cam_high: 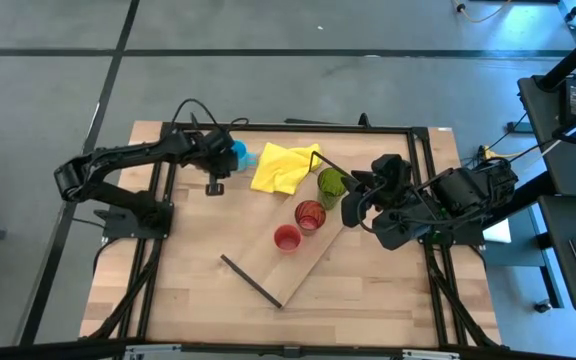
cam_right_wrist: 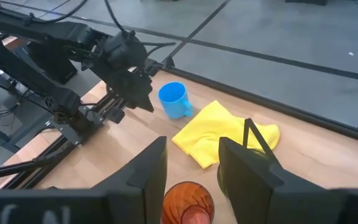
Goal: Stack small to large cups/mugs on shelf
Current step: Put the blue mug on the shelf
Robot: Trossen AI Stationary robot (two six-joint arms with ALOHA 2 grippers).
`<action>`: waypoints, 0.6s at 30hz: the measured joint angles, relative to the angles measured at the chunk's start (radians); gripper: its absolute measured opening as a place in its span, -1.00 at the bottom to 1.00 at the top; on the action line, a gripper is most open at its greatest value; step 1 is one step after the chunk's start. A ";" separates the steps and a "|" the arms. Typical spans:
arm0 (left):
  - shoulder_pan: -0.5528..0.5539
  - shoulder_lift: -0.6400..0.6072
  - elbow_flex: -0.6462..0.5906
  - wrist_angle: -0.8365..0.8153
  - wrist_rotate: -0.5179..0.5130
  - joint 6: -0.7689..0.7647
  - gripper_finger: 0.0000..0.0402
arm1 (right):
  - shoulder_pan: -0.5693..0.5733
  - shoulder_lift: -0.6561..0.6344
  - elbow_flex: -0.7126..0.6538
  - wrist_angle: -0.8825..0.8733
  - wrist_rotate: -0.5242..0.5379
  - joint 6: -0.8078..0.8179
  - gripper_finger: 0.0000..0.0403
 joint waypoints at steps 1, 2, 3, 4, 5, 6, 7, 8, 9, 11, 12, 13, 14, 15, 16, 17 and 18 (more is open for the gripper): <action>-0.010 -0.016 0.000 0.001 0.003 -0.023 -0.95 | 0.000 0.000 0.000 0.000 -0.004 0.000 -0.27; -0.019 -0.034 0.000 0.001 0.004 -0.046 -0.95 | 0.000 0.000 0.000 0.000 -0.011 0.000 -0.27; -0.030 -0.055 0.000 0.002 0.003 -0.064 -0.95 | 0.000 0.000 0.000 0.000 -0.015 0.000 -0.27; -0.041 -0.076 0.000 0.009 0.000 -0.076 -0.95 | 0.000 0.000 0.000 0.000 -0.016 -0.002 -0.27; -0.051 -0.098 0.000 0.017 -0.006 -0.092 -0.94 | 0.000 0.000 0.000 0.000 -0.016 -0.005 -0.27; -0.059 -0.122 0.000 0.027 -0.016 -0.101 -0.92 | 0.000 0.000 0.000 -0.001 -0.016 -0.009 -0.27; -0.066 -0.144 0.001 0.040 -0.030 -0.110 -0.90 | 0.000 0.000 0.000 -0.001 -0.016 -0.015 -0.27; -0.070 -0.163 0.002 0.053 -0.051 -0.115 -0.88 | 0.000 0.000 0.000 -0.002 -0.016 -0.018 -0.27; -0.074 -0.178 0.002 0.062 -0.072 -0.118 -0.85 | 0.000 0.000 0.000 -0.004 -0.016 -0.020 -0.27; -0.072 -0.195 0.002 0.067 -0.104 -0.121 -0.76 | 0.000 0.000 0.000 -0.008 -0.016 -0.020 -0.27; -0.067 -0.195 0.002 0.068 -0.109 -0.122 -0.72 | 0.000 0.000 0.000 -0.011 -0.016 -0.020 -0.27; -0.060 -0.191 0.002 0.066 -0.111 -0.122 -0.66 | 0.000 0.000 0.000 -0.012 -0.016 -0.020 -0.27; -0.053 -0.184 0.002 0.062 -0.112 -0.122 -0.61 | 0.000 0.000 0.000 -0.012 -0.016 -0.020 -0.27; -0.044 -0.173 0.002 0.061 -0.113 -0.122 -0.56 | 0.000 0.000 0.000 -0.012 -0.016 -0.020 -0.27; -0.038 -0.160 0.002 0.063 -0.113 -0.123 -0.51 | 0.000 0.000 0.000 -0.011 -0.016 -0.020 -0.27; -0.034 -0.147 0.002 0.064 -0.112 -0.123 -0.46 | 0.000 0.000 0.000 -0.011 -0.016 -0.020 -0.27; -0.032 -0.133 0.002 0.064 -0.110 -0.123 -0.42 | 0.000 0.000 0.000 -0.011 -0.016 -0.020 -0.27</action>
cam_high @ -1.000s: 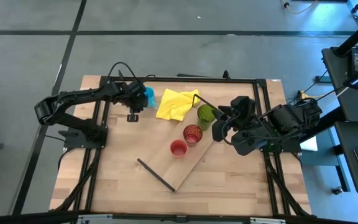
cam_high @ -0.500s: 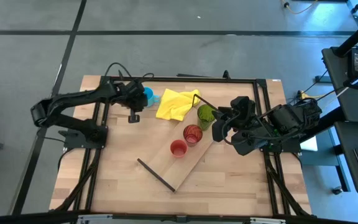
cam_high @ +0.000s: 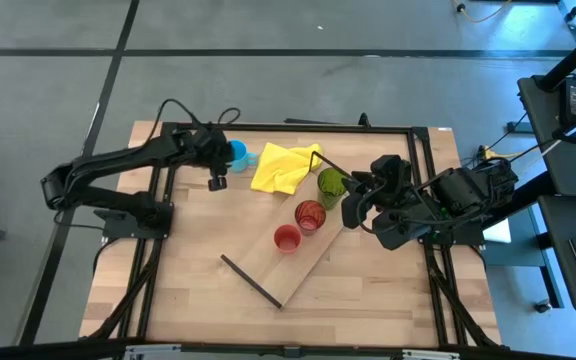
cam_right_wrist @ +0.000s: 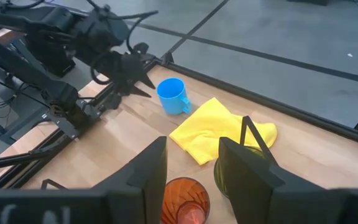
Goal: Stack small to large cups/mugs on shelf
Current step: Put the blue mug on the shelf
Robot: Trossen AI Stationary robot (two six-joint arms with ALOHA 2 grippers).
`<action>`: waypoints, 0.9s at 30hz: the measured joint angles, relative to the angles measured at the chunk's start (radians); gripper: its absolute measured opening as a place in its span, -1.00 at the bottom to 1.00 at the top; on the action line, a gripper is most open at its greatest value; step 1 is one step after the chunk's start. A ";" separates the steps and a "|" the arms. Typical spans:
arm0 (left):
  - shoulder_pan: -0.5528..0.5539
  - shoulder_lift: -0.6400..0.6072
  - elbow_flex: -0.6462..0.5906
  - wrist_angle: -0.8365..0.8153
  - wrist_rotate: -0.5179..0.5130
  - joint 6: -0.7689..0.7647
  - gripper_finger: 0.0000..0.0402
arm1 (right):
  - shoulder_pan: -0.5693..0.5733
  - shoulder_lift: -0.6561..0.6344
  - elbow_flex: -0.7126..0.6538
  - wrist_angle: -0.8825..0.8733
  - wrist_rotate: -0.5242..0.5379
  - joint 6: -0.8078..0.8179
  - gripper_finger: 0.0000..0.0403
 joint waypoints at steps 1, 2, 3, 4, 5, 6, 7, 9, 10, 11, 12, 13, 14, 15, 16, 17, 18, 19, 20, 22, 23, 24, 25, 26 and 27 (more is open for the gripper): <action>0.001 0.014 0.000 0.002 0.002 0.000 -0.39 | 0.000 0.000 0.000 0.000 0.000 0.001 -0.27; 0.001 0.026 0.000 0.000 0.003 0.001 -0.36 | 0.000 0.000 0.000 0.000 0.000 0.005 -0.27; 0.001 0.035 0.000 -0.001 0.003 0.005 -0.34 | 0.000 0.000 0.000 0.000 0.000 0.009 -0.27; 0.001 0.044 0.000 0.002 0.004 0.011 -0.33 | 0.000 0.000 0.000 0.000 0.000 0.015 -0.27; 0.001 0.052 0.000 0.004 0.006 0.024 -0.32 | 0.000 0.000 0.000 0.000 0.000 0.018 -0.27; 0.001 0.060 0.000 0.005 0.006 0.036 -0.31 | 0.000 0.000 0.000 0.000 0.000 0.018 -0.27; 0.001 0.070 0.000 0.009 0.006 0.050 -0.31 | 0.000 0.000 0.000 0.000 0.000 0.018 -0.27; 0.001 0.090 0.000 0.016 0.006 0.067 -0.31 | 0.000 0.000 0.000 0.001 -0.002 0.018 -0.27; 0.001 0.100 0.000 0.016 0.005 0.072 -0.31 | 0.000 0.000 0.000 0.001 -0.003 0.018 -0.27; 0.001 0.110 0.000 0.017 0.002 0.078 -0.31 | 0.000 0.000 0.000 0.000 -0.004 0.018 -0.27; 0.001 0.122 0.000 0.020 -0.003 0.083 -0.31 | 0.000 0.000 0.000 0.001 -0.004 0.018 -0.27; 0.001 0.132 0.000 0.023 -0.006 0.084 -0.31 | 0.000 0.000 0.000 0.001 -0.005 0.019 -0.27; 0.001 0.142 0.000 0.026 -0.010 0.084 -0.31 | 0.000 0.000 0.000 0.001 -0.005 0.019 -0.27; 0.001 0.153 0.000 0.035 -0.016 0.085 -0.31 | 0.000 0.000 0.000 0.001 -0.006 0.019 -0.27; 0.001 0.163 0.000 0.048 -0.021 0.084 -0.31 | 0.000 0.000 0.000 0.001 -0.006 0.019 -0.27; 0.001 0.170 0.000 0.054 -0.025 0.085 -0.31 | 0.000 0.000 0.000 0.001 -0.007 0.020 -0.27; 0.001 0.177 0.001 0.057 -0.027 0.084 -0.31 | 0.000 0.000 0.000 0.001 -0.008 0.022 -0.27; 0.001 0.182 0.002 0.061 -0.029 0.082 -0.32 | 0.000 0.000 0.000 0.001 -0.008 0.023 -0.27; 0.000 0.188 0.002 0.058 -0.029 0.081 -0.33 | 0.000 0.000 0.000 0.001 -0.008 0.023 -0.27; 0.001 0.202 0.000 0.047 -0.029 0.081 -0.38 | 0.000 0.000 0.000 0.001 -0.009 0.024 -0.27; 0.001 0.205 -0.001 0.046 -0.029 0.081 -0.41 | 0.000 0.000 0.000 0.001 -0.009 0.024 -0.27; 0.001 0.206 0.000 0.051 -0.030 0.081 -0.45 | 0.000 0.000 0.000 0.001 -0.012 0.024 -0.27; 0.001 0.206 0.000 0.052 -0.030 0.081 -0.50 | 0.000 0.000 0.000 0.001 -0.016 0.024 -0.27; 0.001 0.207 0.000 0.049 -0.031 0.081 -0.55 | 0.000 0.000 0.000 0.001 -0.016 0.024 -0.27; 0.001 0.207 0.000 0.050 -0.035 0.081 -0.60 | 0.000 0.000 0.000 0.001 -0.016 0.024 -0.27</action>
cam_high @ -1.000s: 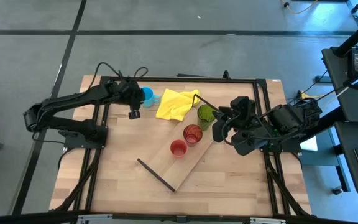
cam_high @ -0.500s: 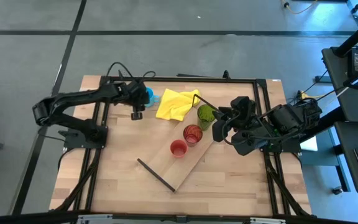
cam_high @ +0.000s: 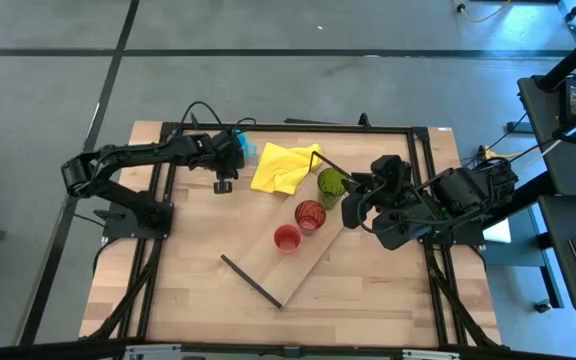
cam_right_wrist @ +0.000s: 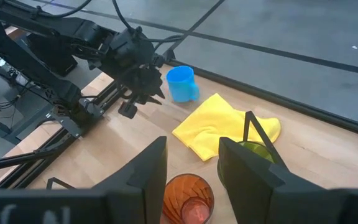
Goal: Stack small to large cups/mugs on shelf
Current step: Put the blue mug on the shelf
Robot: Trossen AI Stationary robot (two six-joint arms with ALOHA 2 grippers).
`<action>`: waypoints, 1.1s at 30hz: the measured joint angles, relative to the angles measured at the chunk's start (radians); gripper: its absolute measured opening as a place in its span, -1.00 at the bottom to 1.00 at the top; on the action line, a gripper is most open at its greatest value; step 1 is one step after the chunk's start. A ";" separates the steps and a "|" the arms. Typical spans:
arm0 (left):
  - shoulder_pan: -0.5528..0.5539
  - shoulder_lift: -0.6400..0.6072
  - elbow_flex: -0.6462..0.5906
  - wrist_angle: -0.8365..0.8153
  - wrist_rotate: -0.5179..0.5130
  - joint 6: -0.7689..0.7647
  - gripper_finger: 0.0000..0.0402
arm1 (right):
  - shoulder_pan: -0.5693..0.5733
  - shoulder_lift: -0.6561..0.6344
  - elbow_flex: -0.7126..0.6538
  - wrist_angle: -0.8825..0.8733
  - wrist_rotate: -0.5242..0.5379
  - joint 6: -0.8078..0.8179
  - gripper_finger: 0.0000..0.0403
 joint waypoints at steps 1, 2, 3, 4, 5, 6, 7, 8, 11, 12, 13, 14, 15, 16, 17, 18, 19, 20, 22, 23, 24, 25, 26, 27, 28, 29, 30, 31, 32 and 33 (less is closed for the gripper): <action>0.000 0.000 0.000 0.002 -0.009 0.000 -0.66 | 0.000 0.000 0.000 0.000 0.000 0.000 -0.27; 0.000 0.000 0.000 0.004 -0.021 0.000 -0.72 | 0.000 0.000 0.000 0.000 0.000 0.000 -0.27; 0.000 0.000 0.000 0.006 -0.033 0.000 -0.78 | 0.000 0.000 0.000 0.000 0.000 0.000 -0.27; 0.000 0.000 0.000 0.007 -0.043 0.003 -0.83 | 0.000 0.000 0.000 0.000 -0.001 0.000 -0.27; 0.000 0.000 0.000 0.010 -0.049 0.006 -0.88 | 0.000 0.000 0.000 0.000 -0.001 0.000 -0.27; 0.000 0.000 0.000 0.014 -0.049 0.009 -0.91 | 0.000 0.000 0.000 0.000 -0.002 0.000 -0.27; 0.000 0.000 0.000 0.017 -0.049 0.008 -0.94 | 0.000 0.000 0.000 0.000 -0.004 0.000 -0.27; 0.000 -0.002 0.000 0.018 -0.046 0.007 -0.97 | 0.000 0.000 0.000 0.000 -0.010 0.000 -0.27; -0.006 -0.017 0.000 0.021 -0.027 -0.013 -0.99 | 0.000 0.000 0.000 -0.001 -0.013 0.000 -0.27; -0.009 -0.023 0.000 0.021 -0.025 -0.022 -0.99 | 0.000 0.000 0.000 -0.001 -0.014 0.000 -0.27; -0.010 -0.033 0.000 0.022 -0.023 -0.025 -0.97 | 0.000 0.000 0.000 -0.002 -0.014 0.000 -0.27; -0.013 -0.046 0.000 0.025 -0.023 -0.027 -0.95 | 0.000 0.000 0.000 -0.005 -0.014 0.000 -0.27; -0.016 -0.060 0.000 0.030 -0.023 -0.028 -0.92 | 0.000 0.000 0.000 -0.011 -0.014 0.001 -0.27; -0.019 -0.074 0.000 0.036 -0.023 -0.030 -0.89 | 0.000 0.000 0.000 -0.014 -0.014 0.001 -0.27; -0.021 -0.089 0.000 0.036 -0.023 -0.033 -0.85 | 0.000 0.000 0.000 -0.014 -0.015 0.001 -0.27; -0.021 -0.105 0.000 0.034 -0.024 -0.041 -0.81 | 0.000 0.000 0.000 -0.014 -0.016 0.000 -0.27; -0.021 -0.121 0.000 0.036 -0.034 -0.051 -0.77 | 0.000 0.000 0.000 -0.014 -0.017 0.000 -0.27; -0.020 -0.132 0.000 0.037 -0.047 -0.054 -0.72 | 0.000 0.000 0.000 -0.014 -0.017 0.000 -0.27; -0.020 -0.152 0.000 0.031 -0.075 -0.054 -0.63 | 0.000 0.000 0.000 -0.014 -0.018 -0.002 -0.27; -0.020 -0.160 0.000 0.030 -0.090 -0.054 -0.59 | 0.000 0.000 0.000 -0.014 -0.018 -0.002 -0.27; -0.020 -0.167 0.000 0.034 -0.100 -0.052 -0.55 | 0.000 0.000 0.000 -0.014 -0.018 -0.002 -0.27; -0.020 -0.169 0.000 0.033 -0.105 -0.049 -0.51 | 0.000 0.000 0.000 -0.014 -0.018 -0.003 -0.27; -0.018 -0.170 0.000 0.032 -0.108 -0.049 -0.48 | 0.000 0.000 0.000 -0.014 -0.018 -0.003 -0.27; -0.014 -0.169 0.000 0.033 -0.108 -0.048 -0.45 | 0.000 0.000 0.000 -0.014 -0.018 -0.003 -0.27; -0.007 -0.167 0.000 0.033 -0.107 -0.048 -0.43 | 0.000 0.000 0.000 -0.014 -0.018 -0.003 -0.27; 0.003 -0.162 0.000 0.034 -0.104 -0.047 -0.40 | 0.000 0.000 0.000 -0.014 -0.018 -0.004 -0.27; 0.012 -0.157 0.000 0.034 -0.097 -0.047 -0.39 | 0.000 0.000 0.000 -0.014 -0.018 -0.004 -0.27; 0.021 -0.150 0.000 0.032 -0.094 -0.047 -0.38 | 0.000 0.000 0.000 -0.014 -0.018 -0.004 -0.27; 0.030 -0.144 0.000 0.033 -0.093 -0.043 -0.37 | 0.000 0.000 0.000 -0.014 -0.018 -0.003 -0.27; 0.039 -0.135 0.000 0.034 -0.087 -0.030 -0.37 | 0.000 0.000 0.000 -0.014 -0.018 -0.003 -0.27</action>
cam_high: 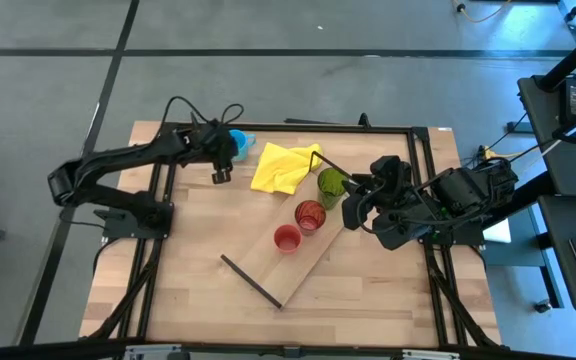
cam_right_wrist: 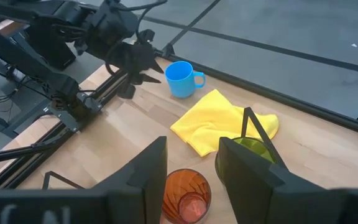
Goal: Stack small to large cups/mugs on shelf
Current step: Put the blue mug on the shelf
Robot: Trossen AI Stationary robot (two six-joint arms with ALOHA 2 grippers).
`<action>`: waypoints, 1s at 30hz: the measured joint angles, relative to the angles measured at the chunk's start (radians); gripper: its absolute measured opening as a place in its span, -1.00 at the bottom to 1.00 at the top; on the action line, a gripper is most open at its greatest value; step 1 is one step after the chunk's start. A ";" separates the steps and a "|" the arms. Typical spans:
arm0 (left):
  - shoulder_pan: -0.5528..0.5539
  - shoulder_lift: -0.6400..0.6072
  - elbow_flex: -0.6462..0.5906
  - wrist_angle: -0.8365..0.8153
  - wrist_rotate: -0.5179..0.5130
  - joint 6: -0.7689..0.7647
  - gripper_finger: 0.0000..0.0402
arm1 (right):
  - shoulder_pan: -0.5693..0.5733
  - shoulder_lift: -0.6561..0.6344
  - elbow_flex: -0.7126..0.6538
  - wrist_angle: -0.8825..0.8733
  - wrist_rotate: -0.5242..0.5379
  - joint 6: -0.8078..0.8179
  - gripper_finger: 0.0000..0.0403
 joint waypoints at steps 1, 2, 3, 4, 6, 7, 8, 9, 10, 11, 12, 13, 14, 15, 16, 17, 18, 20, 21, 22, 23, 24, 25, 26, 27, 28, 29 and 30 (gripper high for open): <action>0.010 0.009 0.000 -0.001 0.010 0.016 -0.37 | 0.000 0.000 0.000 0.000 0.000 0.000 -0.27; 0.019 0.016 0.000 -0.001 0.021 0.034 -0.37 | 0.000 0.000 0.000 0.000 0.000 0.000 -0.27; 0.027 0.023 0.000 0.003 0.026 0.054 -0.37 | 0.000 0.000 0.000 0.000 0.000 0.000 -0.27; 0.033 0.029 0.000 0.014 0.027 0.070 -0.37 | 0.000 0.000 0.000 0.000 0.000 0.000 -0.27; 0.042 0.038 0.000 0.038 0.029 0.098 -0.36 | 0.000 0.000 0.000 0.000 -0.001 0.000 -0.27; 0.045 0.042 0.000 0.050 0.030 0.110 -0.36 | 0.000 0.000 0.000 0.000 -0.005 0.000 -0.27; 0.048 0.043 0.000 0.061 0.033 0.115 -0.36 | 0.000 0.000 0.000 0.000 -0.010 0.000 -0.27; 0.051 0.046 0.000 0.068 0.044 0.120 -0.36 | 0.000 0.000 0.000 0.000 -0.015 0.000 -0.27; 0.054 0.050 0.000 0.068 0.062 0.125 -0.36 | 0.000 0.000 0.000 0.000 -0.017 0.000 -0.27; 0.057 0.056 0.000 0.063 0.083 0.127 -0.36 | 0.000 0.000 0.000 0.000 -0.018 -0.001 -0.27; 0.059 0.060 0.000 0.055 0.099 0.126 -0.36 | 0.000 0.000 0.000 0.000 -0.018 -0.001 -0.27; 0.060 0.068 0.000 0.052 0.107 0.127 -0.36 | 0.000 0.000 0.000 0.000 -0.018 -0.001 -0.27; 0.059 0.078 0.000 0.051 0.109 0.127 -0.36 | 0.000 0.000 0.000 0.000 -0.018 -0.001 -0.27; 0.059 0.091 0.000 0.042 0.110 0.127 -0.36 | 0.000 0.000 0.000 0.000 -0.018 -0.001 -0.27; 0.060 0.103 0.000 0.036 0.108 0.127 -0.36 | 0.000 0.000 0.000 0.000 -0.018 -0.002 -0.27; 0.060 0.114 0.000 0.039 0.103 0.127 -0.36 | 0.000 0.000 0.000 0.000 -0.018 -0.002 -0.27; 0.060 0.124 0.000 0.043 0.097 0.128 -0.36 | 0.000 0.000 0.000 0.000 -0.018 -0.002 -0.27; 0.060 0.138 0.000 0.053 0.085 0.132 -0.36 | 0.000 0.000 0.000 0.000 -0.019 -0.002 -0.27; 0.060 0.140 0.000 0.061 0.083 0.134 -0.36 | 0.000 0.000 0.000 0.000 -0.021 -0.002 -0.27; 0.060 0.140 0.000 0.078 0.081 0.134 -0.36 | 0.000 0.000 0.000 0.000 -0.024 -0.002 -0.27; 0.060 0.140 0.000 0.095 0.080 0.134 -0.36 | 0.000 0.000 0.000 0.000 -0.025 -0.002 -0.27; 0.060 0.140 0.000 0.105 0.077 0.134 -0.36 | 0.000 0.000 0.000 0.000 -0.025 -0.002 -0.27; 0.060 0.140 0.000 0.110 0.070 0.135 -0.36 | 0.000 0.000 0.000 0.000 -0.025 -0.002 -0.27; 0.060 0.140 0.000 0.114 0.066 0.135 -0.36 | 0.000 0.000 0.000 0.000 -0.025 -0.002 -0.27; 0.060 0.140 0.000 0.114 0.065 0.135 -0.36 | 0.000 0.000 0.000 0.000 -0.025 -0.002 -0.27; 0.061 0.140 0.000 0.113 0.064 0.134 -0.36 | 0.000 0.000 0.000 0.000 -0.025 -0.002 -0.27; 0.060 0.140 0.000 0.113 0.064 0.129 -0.36 | 0.000 0.000 0.000 0.000 -0.025 -0.002 -0.27; 0.058 0.138 0.000 0.110 0.065 0.116 -0.36 | 0.000 0.000 0.000 0.000 -0.025 -0.002 -0.27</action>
